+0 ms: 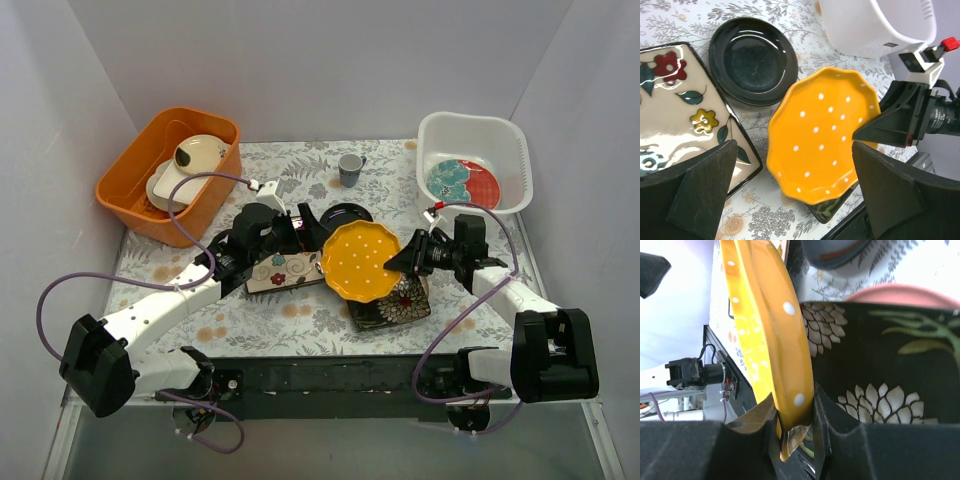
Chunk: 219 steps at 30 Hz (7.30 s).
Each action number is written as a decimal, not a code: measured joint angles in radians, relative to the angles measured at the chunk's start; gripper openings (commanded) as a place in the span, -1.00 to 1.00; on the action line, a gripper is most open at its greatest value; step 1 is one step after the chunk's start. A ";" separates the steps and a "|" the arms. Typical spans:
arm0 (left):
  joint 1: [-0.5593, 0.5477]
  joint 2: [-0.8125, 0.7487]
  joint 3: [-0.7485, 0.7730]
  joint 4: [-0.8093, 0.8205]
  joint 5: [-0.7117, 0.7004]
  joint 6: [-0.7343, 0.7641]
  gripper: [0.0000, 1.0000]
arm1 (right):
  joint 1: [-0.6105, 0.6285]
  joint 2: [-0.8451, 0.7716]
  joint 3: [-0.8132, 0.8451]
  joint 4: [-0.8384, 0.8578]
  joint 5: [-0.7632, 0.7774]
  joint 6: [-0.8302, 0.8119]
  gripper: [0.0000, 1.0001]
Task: Place the plates into the plastic bin on the countertop
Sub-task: Place the plate in the plastic bin.
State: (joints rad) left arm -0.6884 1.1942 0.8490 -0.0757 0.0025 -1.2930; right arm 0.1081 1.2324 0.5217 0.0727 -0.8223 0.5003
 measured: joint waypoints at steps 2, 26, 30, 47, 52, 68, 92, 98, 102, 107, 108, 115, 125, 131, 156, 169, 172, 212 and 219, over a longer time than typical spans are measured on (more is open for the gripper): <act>0.000 -0.013 -0.008 -0.014 -0.013 -0.005 0.96 | 0.000 0.014 0.029 -0.010 0.001 -0.013 -0.97; 0.000 0.058 -0.090 0.011 0.026 -0.030 0.96 | 0.000 -0.010 0.172 -0.086 0.158 -0.020 -0.97; 0.000 0.080 -0.095 0.039 0.047 -0.023 0.96 | 0.000 -0.014 0.203 -0.130 0.203 -0.021 -0.97; 0.000 0.036 -0.162 0.053 0.045 -0.016 0.96 | -0.077 0.124 0.401 -0.125 0.225 0.006 -0.97; 0.000 0.030 -0.170 0.050 0.045 -0.024 0.96 | -0.111 0.181 0.438 -0.105 0.222 0.033 -0.97; 0.000 0.012 -0.221 0.055 0.045 -0.058 0.96 | -0.229 0.278 0.555 -0.014 0.224 0.142 -0.97; -0.001 0.150 -0.188 0.152 0.155 -0.035 0.96 | -0.338 0.282 0.595 0.000 0.309 0.177 -0.97; -0.001 0.150 -0.188 0.154 0.168 -0.033 0.96 | -0.351 0.285 0.595 0.000 0.334 0.175 -0.97; -0.001 0.138 -0.188 0.140 0.166 -0.027 0.96 | -0.362 0.297 0.595 -0.002 0.356 0.169 -0.97; -0.001 0.093 -0.188 0.116 0.156 -0.023 0.96 | -0.387 0.301 0.595 0.005 0.380 0.174 -0.97; -0.001 0.084 -0.188 0.112 0.152 -0.023 0.96 | -0.392 0.301 0.595 0.006 0.385 0.175 -0.97; -0.001 0.045 -0.216 0.102 0.135 -0.026 0.97 | -0.412 0.301 0.595 0.005 0.431 0.173 -0.97; -0.001 0.045 -0.223 0.083 0.134 -0.027 0.96 | -0.415 0.301 0.595 0.006 0.467 0.172 -0.97; -0.001 0.048 -0.223 0.084 0.135 -0.026 0.96 | -0.415 0.308 0.595 0.006 0.491 0.154 -0.97; -0.001 0.113 -0.220 0.100 0.147 -0.011 0.96 | -0.409 0.461 0.610 -0.009 0.521 0.066 -0.97; -0.001 0.103 -0.222 0.102 0.145 -0.013 0.96 | -0.409 0.558 0.687 -0.061 0.510 0.032 -0.58; -0.001 0.080 -0.232 0.103 0.142 -0.016 0.97 | -0.408 0.559 0.703 -0.083 0.509 0.017 -0.34; -0.001 0.033 -0.267 0.098 0.137 -0.021 0.97 | -0.378 0.626 0.797 -0.226 0.672 -0.088 0.86; -0.001 0.047 -0.267 0.108 0.155 -0.008 0.96 | -0.358 0.607 0.798 -0.238 0.751 -0.117 0.87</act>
State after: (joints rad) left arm -0.6891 1.2407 0.5819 0.0319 0.1574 -1.3006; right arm -0.2501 1.8393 1.3193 -0.1654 -0.0715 0.3836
